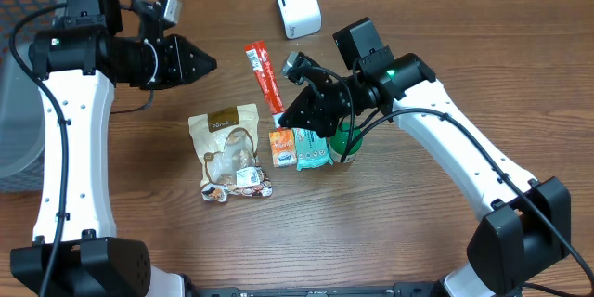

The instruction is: Scan the item barcode

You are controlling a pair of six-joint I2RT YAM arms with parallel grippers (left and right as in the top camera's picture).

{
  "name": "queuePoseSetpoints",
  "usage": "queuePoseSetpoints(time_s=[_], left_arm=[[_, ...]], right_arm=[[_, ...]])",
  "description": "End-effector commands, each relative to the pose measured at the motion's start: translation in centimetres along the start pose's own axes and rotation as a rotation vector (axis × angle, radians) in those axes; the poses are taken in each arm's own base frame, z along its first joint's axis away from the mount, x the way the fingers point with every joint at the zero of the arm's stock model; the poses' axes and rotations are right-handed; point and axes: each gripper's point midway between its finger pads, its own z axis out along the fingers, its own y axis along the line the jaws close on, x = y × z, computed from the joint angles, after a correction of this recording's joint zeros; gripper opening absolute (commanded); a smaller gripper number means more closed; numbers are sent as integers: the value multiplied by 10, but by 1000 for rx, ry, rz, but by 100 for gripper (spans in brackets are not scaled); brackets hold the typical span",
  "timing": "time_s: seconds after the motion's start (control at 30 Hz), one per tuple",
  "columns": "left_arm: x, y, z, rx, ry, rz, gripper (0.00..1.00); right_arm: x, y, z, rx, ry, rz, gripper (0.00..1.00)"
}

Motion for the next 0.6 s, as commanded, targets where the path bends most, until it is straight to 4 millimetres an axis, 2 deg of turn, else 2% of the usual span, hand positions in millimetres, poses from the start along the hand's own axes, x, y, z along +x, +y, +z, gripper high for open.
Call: queuePoseSetpoints(time_s=[0.0, 0.07, 0.1, 0.13, 0.17, 0.3, 0.43, 0.57], left_arm=[[-1, 56, -5, -308, -5, 3, 34], [-1, 69, -9, -386, -10, -1, 43], [-1, 72, -11, -408, -12, -5, 52], [-1, 74, -12, -419, -12, -7, 80], [-2, 74, -12, -420, -13, -7, 100], [-2, 74, -12, -420, -13, -7, 100], [-2, 74, -12, -420, -13, -7, 100], [-2, 74, -12, -420, -13, -6, 100]], right_arm=[[2, -11, -4, 126, 39, -32, 4], [6, -17, -1, 184, 72, -43, 4], [8, -21, 0, 219, 91, -50, 4], [11, -26, 2, 269, 118, -61, 4], [14, -30, 2, 316, 142, -72, 4], [19, -45, 3, 496, 224, -125, 4], [19, -53, -2, 584, 243, -109, 3], [6, -50, -12, 600, 230, -112, 3]])
